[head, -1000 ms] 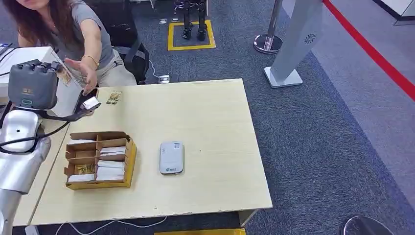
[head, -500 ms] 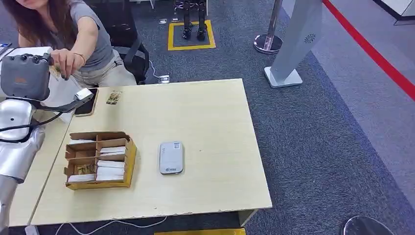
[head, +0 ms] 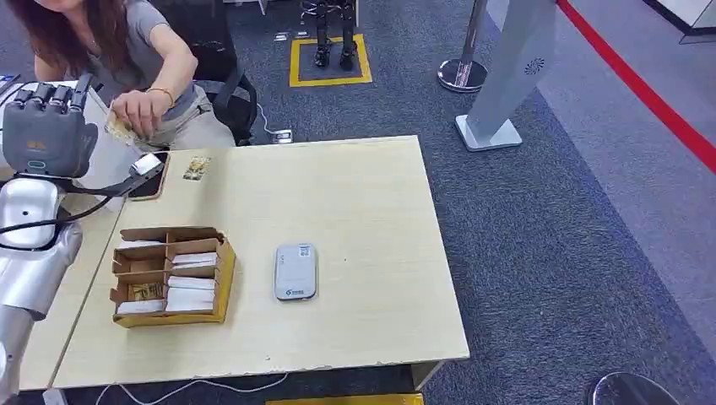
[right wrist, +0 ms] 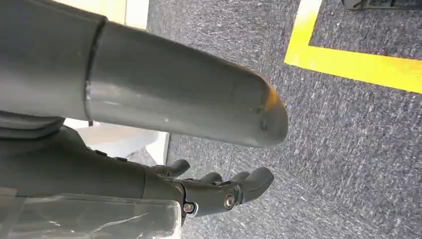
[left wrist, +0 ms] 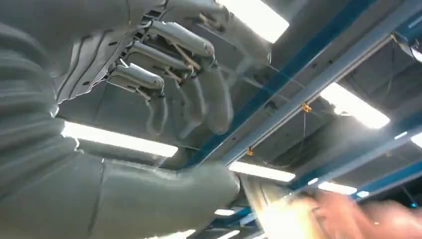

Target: Pass the card to the sensor for recognition and then transmit it.

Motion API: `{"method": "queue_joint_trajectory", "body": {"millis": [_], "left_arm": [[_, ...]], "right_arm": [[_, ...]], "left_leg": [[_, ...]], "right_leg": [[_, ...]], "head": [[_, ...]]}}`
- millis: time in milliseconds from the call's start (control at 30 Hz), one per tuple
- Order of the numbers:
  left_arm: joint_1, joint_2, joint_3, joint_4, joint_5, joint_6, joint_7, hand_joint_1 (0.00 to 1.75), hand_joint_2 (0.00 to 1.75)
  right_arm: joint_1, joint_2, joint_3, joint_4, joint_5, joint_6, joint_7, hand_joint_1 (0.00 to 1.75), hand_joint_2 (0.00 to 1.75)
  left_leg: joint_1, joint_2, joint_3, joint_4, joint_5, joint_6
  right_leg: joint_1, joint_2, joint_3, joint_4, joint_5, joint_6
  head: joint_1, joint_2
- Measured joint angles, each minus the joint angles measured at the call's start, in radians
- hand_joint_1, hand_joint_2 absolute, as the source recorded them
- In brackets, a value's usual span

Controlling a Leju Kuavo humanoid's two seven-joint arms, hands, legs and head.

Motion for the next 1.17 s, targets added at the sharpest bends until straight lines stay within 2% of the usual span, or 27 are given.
{"method": "queue_joint_trajectory", "body": {"millis": [133,367,633,667,767,900,1000,1033,1167], "left_arm": [[0.071,0.004,0.000,-0.093,0.034,0.026,-0.002,0.00,1.75],[0.240,0.005,0.028,-0.319,0.104,0.060,-0.026,0.00,1.75],[0.300,0.006,0.052,-0.418,0.137,0.061,-0.045,0.00,1.75],[0.310,0.005,0.057,-0.430,0.182,0.063,-0.068,0.00,1.75],[0.387,-0.007,0.076,-0.518,0.433,0.053,-0.162,0.00,1.75],[0.519,-0.026,0.118,-0.655,0.857,-0.043,-0.312,0.00,1.75],[0.606,-0.040,0.167,-0.731,1.133,-0.168,-0.407,0.00,1.75],[0.632,-0.047,0.192,-0.754,1.243,-0.236,-0.435,0.00,1.75],[0.712,-0.071,0.269,-0.803,1.518,-0.429,-0.464,0.00,1.75]], "right_arm": [[0.008,0.000,0.000,0.000,-0.013,-0.003,-0.003,0.00,0.00],[0.029,0.000,0.000,0.000,-0.029,-0.014,-0.011,0.00,0.00],[0.034,0.000,0.000,0.000,-0.031,-0.016,-0.011,0.00,0.00],[0.034,0.000,-0.001,0.000,-0.034,-0.017,-0.011,0.00,0.00],[0.042,0.000,-0.005,0.000,-0.050,-0.022,-0.023,0.00,0.00],[0.060,0.000,-0.018,0.000,-0.069,-0.035,-0.036,0.00,0.00],[0.068,0.000,-0.029,0.000,-0.071,-0.037,-0.042,0.00,0.00],[0.069,0.000,-0.032,0.000,-0.071,-0.038,-0.042,0.00,0.00],[0.069,0.000,-0.042,0.000,-0.071,-0.043,-0.043,0.00,0.00]], "left_leg": [[0.000,0.000,0.000,0.000,0.000,0.000],[0.000,0.000,0.000,0.000,-0.001,0.000],[0.000,0.000,0.000,0.000,-0.001,0.000],[0.000,0.000,0.000,0.000,-0.001,0.000],[0.000,0.001,0.000,0.000,-0.002,0.000],[0.000,0.002,0.000,0.000,-0.004,0.001],[0.000,0.002,0.000,0.000,-0.004,0.002],[0.000,0.002,0.000,0.000,-0.004,0.002],[-0.001,0.003,0.001,-0.001,-0.004,0.002]], "right_leg": [[0.000,0.000,0.000,0.000,0.000,0.000],[0.000,0.000,0.000,-0.001,-0.001,0.001],[0.000,0.000,0.000,0.000,-0.001,0.001],[0.000,0.000,0.000,0.000,-0.001,0.001],[0.000,0.001,0.000,-0.001,-0.001,0.001],[0.000,0.002,0.000,-0.001,-0.002,0.002],[0.000,0.002,0.000,-0.001,-0.003,0.002],[0.000,0.002,0.000,-0.001,-0.003,0.003],[0.000,0.002,0.001,-0.001,-0.003,0.003]], "head": [[0.000,0.000],[0.000,0.000],[0.000,0.000],[0.000,0.000],[0.000,0.000],[0.000,0.000],[0.000,0.000],[0.000,0.000],[0.000,0.000]]}}
